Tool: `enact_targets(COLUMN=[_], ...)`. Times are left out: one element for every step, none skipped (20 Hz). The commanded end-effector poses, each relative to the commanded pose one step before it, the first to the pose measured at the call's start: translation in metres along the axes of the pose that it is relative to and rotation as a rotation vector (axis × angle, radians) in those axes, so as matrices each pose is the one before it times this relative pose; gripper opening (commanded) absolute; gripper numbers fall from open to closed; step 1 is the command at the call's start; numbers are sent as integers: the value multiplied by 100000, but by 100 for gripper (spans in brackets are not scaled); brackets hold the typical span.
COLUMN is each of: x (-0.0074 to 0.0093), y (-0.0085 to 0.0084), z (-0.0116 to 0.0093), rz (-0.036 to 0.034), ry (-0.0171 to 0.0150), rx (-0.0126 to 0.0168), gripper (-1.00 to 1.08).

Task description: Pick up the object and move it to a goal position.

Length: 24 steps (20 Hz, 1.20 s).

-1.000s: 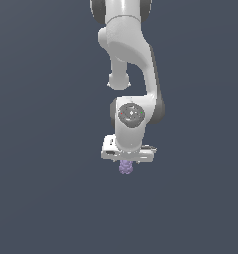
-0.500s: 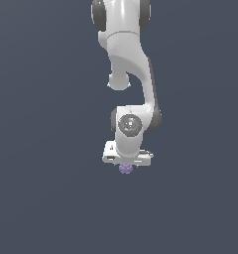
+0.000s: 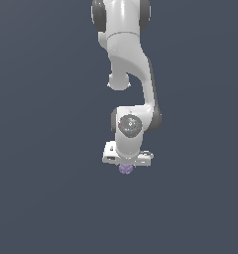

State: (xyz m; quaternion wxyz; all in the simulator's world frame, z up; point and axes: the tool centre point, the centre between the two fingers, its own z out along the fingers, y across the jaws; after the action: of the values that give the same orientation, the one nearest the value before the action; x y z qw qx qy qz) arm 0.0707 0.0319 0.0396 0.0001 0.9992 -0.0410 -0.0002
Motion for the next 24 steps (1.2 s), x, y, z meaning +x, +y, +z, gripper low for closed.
enact_targets(x=[14,0,-9,-11,-32,-54,-75,-98,-120,-143,-167,-191,-216,-242,-268,-294,-320,-347,-374,-401,-428,-455,-483,-506], y=[-3,0,2,1,4,7,10,14,17,20,23,27,30,34,37,41,45,48,52,56,60,64,67,71], z=[-13,0,-5,-14,-42,-71,-100,-129,-159,-189,-220,-253,-286,-320,-355,-390,-425,-461,-497,-534,-571,-609,-647,-679], rz=[-3,0,0,0,0,0,0,0,0,0,0,0,0,0,0,0,0,0,0,0,0,0,0,0], ry=[33,0,0,0,0,0,0,0,0,0,0,0,0,0,0,0,0,0,0,0,0,0,0,0], rx=[4,0,0,0,0,0,0,0,0,0,0,0,0,0,0,0,0,0,0,0,0,0,0,0], gripper=[-100,-100,-100,-100,-100,-100,-100,-100,-100,-100,-100,-100,-100,-100,-100,-100,-100,-100,-100,-100,-100,-100,-100,-100])
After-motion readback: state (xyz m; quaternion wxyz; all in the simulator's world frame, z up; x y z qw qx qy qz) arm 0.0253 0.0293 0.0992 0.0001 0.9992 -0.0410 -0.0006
